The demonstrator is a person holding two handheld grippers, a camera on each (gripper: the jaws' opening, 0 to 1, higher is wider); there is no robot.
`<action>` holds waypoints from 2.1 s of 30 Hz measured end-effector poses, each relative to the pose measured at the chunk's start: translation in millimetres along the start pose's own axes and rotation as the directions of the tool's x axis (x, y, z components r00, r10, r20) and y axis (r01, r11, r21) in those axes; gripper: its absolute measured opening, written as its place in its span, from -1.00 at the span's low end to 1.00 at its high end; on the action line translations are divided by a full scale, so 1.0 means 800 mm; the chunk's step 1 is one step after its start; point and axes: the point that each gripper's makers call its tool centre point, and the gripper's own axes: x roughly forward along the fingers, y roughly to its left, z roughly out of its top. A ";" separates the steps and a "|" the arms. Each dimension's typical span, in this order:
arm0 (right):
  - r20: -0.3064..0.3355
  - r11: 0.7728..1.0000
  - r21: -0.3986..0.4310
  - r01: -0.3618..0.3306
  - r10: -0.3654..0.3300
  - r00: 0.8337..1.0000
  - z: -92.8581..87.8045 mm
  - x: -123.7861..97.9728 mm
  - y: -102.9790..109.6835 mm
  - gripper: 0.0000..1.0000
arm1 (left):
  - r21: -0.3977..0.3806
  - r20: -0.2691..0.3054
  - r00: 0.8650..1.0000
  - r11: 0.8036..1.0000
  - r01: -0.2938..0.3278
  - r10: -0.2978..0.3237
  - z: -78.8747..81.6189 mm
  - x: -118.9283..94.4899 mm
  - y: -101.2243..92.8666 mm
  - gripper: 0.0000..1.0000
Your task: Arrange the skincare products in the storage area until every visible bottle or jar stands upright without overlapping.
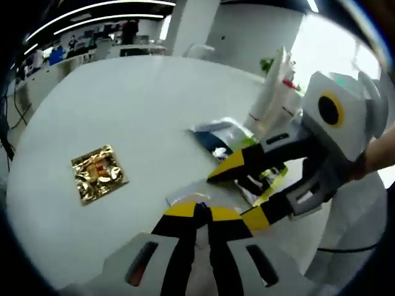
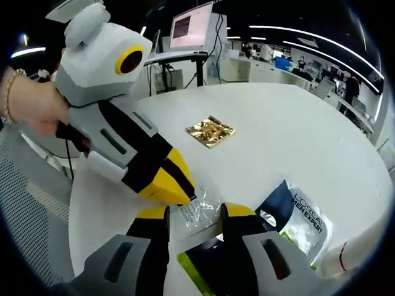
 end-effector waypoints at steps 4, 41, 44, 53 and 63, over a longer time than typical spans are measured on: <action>0.011 0.999 0.035 -0.012 0.011 1.000 0.002 0.000 0.003 -0.27 | -0.001 -0.003 1.000 1.000 0.005 -0.005 0.000 0.000 -0.004 -0.90; -0.018 0.996 -0.075 -0.046 0.045 0.999 -0.008 -0.010 0.008 -0.21 | -0.057 -0.022 0.998 0.996 -0.068 0.066 -0.017 -0.011 0.009 -0.91; -0.012 0.996 -0.074 -0.042 0.041 0.999 -0.006 -0.014 0.008 -0.20 | -0.052 -0.021 0.998 0.996 -0.066 0.065 -0.016 -0.012 0.011 -0.90; 0.009 0.999 -0.053 -0.013 0.014 1.000 -0.006 -0.030 0.008 -0.16 | -0.035 -0.006 0.997 0.997 -0.071 0.071 -0.006 -0.018 0.006 -0.85; 0.034 0.999 -0.024 0.025 -0.025 0.999 -0.016 -0.056 0.005 0.02 | -0.034 0.014 0.996 0.996 -0.087 0.088 -0.002 -0.029 0.001 -0.57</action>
